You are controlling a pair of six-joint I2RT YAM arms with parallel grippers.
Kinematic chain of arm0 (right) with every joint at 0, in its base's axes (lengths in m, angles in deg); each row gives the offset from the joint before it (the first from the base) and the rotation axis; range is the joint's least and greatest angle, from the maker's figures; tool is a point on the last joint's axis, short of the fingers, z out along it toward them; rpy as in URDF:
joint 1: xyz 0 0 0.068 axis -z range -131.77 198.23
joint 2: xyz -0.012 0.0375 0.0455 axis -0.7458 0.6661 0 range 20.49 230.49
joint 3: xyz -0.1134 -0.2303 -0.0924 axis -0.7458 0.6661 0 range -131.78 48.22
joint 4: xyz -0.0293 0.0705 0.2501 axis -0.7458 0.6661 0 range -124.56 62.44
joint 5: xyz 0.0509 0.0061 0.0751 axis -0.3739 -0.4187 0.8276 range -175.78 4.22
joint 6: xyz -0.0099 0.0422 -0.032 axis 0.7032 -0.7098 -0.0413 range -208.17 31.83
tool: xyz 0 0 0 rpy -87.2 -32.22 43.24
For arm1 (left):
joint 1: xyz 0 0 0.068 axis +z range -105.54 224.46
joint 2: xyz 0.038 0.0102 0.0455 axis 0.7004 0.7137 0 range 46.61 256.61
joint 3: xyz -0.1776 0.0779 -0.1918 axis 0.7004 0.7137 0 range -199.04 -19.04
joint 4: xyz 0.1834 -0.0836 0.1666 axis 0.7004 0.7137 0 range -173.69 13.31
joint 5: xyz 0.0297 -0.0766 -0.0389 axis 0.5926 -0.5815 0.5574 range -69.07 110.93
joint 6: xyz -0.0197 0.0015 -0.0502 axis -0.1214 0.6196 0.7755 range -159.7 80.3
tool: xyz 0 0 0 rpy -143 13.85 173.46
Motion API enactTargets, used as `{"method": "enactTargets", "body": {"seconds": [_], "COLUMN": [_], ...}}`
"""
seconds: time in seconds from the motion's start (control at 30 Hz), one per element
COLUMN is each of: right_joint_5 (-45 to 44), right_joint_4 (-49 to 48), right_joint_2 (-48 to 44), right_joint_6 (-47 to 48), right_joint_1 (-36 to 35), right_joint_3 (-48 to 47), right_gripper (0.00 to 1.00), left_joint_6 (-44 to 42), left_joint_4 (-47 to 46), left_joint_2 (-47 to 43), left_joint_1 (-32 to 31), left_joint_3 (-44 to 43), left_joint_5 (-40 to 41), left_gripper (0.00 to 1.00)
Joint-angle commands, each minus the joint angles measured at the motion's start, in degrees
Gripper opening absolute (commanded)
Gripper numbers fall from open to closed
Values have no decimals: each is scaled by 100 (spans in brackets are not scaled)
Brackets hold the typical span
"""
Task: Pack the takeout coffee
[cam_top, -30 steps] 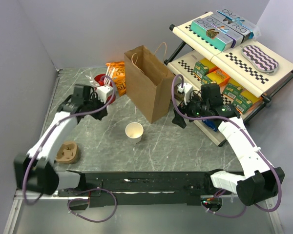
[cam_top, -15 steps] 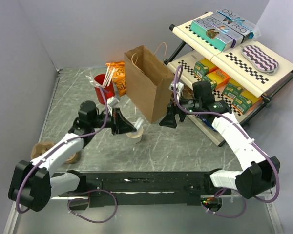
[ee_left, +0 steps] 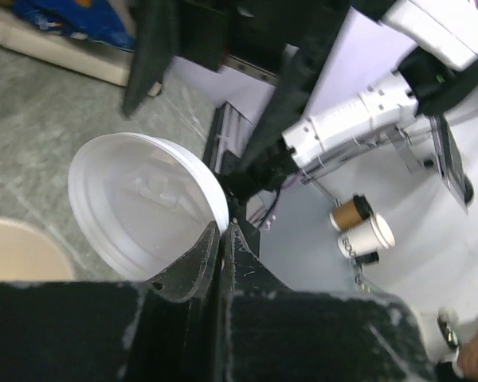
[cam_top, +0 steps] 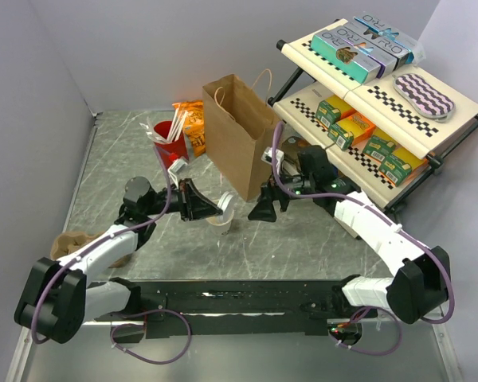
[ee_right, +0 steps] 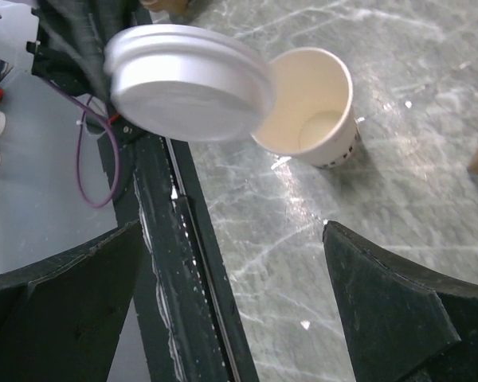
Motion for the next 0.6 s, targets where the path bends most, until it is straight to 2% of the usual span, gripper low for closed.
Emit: {"method": "enactTargets", "body": {"seconds": [0.0, 0.3, 0.57], "right_joint_5": [-114, -896, -1011], "right_joint_4": [-572, -827, -1047], "right_joint_2": [57, 109, 469], "right_joint_6": [-249, -654, -882], "right_joint_1": [-214, -390, -434], "right_joint_3": [-25, 54, -25], "right_gripper": [100, 100, 100], "left_joint_6": [677, 898, 924], "left_joint_4": [-644, -1076, -1234], "left_joint_2": [124, 449, 914], "left_joint_1": [253, 341, 394], "left_joint_3": [321, 454, 374], "left_joint_5": [425, 496, 338], "left_gripper": [1, 1, 2]}}
